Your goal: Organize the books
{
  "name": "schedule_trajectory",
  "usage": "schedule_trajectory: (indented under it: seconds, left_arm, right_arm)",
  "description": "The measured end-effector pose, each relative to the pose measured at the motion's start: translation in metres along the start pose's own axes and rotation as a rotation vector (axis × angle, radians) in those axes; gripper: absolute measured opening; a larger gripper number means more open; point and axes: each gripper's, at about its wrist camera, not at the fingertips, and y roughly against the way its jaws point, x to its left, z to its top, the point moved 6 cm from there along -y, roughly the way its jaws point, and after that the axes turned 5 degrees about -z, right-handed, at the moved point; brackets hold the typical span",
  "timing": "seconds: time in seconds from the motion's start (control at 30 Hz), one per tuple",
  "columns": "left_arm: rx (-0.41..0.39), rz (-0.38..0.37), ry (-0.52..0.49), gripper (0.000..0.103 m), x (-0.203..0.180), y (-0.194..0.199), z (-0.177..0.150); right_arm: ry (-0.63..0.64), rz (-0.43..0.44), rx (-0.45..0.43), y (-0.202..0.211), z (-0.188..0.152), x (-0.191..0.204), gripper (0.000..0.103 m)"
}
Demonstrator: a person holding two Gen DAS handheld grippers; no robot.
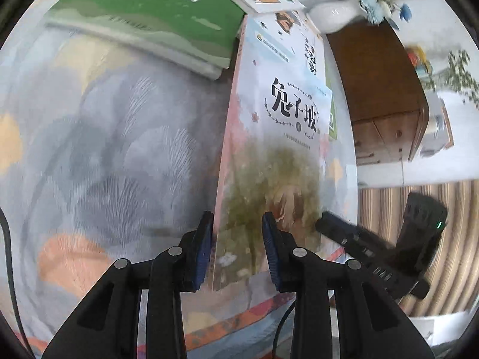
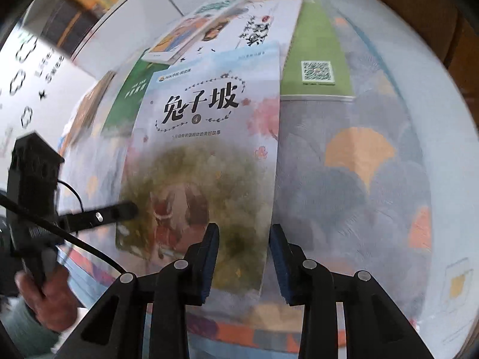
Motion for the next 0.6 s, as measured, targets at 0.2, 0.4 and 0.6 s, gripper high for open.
schedule_trajectory:
  seconds: [0.2,0.4,0.6]
  left_arm:
    - [-0.013,-0.252,0.064,0.029,-0.021,0.008,-0.002]
    - [-0.07,-0.099,-0.027,0.016,-0.046,0.006,0.002]
    - [-0.074,0.077,-0.083,0.012,-0.046,-0.009,-0.001]
  right_arm:
    - [-0.046,0.062,0.002,-0.006,-0.006,-0.011,0.034]
    - [-0.206,0.255,0.017,-0.007,-0.008,-0.029,0.034]
    - [-0.247,0.277,0.02,-0.004,-0.013,-0.029,0.034]
